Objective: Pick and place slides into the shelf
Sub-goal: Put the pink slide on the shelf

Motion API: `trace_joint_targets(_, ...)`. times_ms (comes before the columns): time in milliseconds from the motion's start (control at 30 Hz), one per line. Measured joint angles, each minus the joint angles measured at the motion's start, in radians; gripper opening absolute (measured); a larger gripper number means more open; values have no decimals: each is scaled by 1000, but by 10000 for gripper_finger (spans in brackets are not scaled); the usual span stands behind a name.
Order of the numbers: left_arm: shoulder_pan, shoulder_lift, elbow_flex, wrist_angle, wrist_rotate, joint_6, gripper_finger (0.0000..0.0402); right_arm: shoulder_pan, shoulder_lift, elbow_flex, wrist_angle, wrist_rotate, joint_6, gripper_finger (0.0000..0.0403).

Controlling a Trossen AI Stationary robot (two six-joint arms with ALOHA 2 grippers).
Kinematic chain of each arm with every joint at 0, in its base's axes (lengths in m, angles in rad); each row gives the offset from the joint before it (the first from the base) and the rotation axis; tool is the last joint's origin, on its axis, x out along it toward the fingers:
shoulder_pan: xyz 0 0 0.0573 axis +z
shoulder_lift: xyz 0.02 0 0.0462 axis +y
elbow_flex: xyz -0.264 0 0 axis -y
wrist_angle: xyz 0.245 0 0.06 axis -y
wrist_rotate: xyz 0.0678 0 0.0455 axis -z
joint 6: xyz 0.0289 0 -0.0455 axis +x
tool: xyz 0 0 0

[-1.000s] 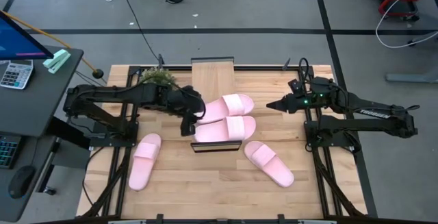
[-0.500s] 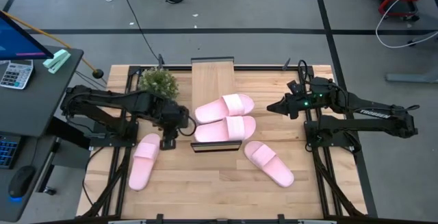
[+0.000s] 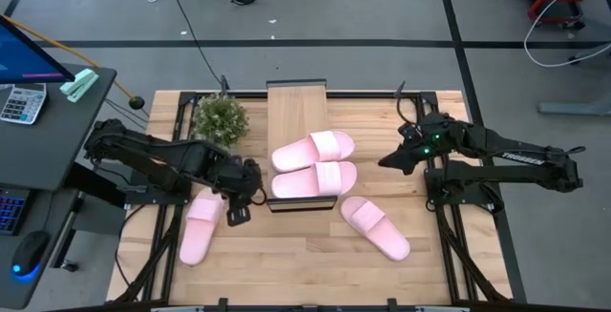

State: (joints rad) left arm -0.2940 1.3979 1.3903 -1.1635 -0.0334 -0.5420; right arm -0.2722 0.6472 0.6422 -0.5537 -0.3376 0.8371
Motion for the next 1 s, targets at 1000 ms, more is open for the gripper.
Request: trace_joint_targets(1000, -16, 0, 0, 98, -155, -41, 115, 559, 194, 0, -192, 183, -78, 120)
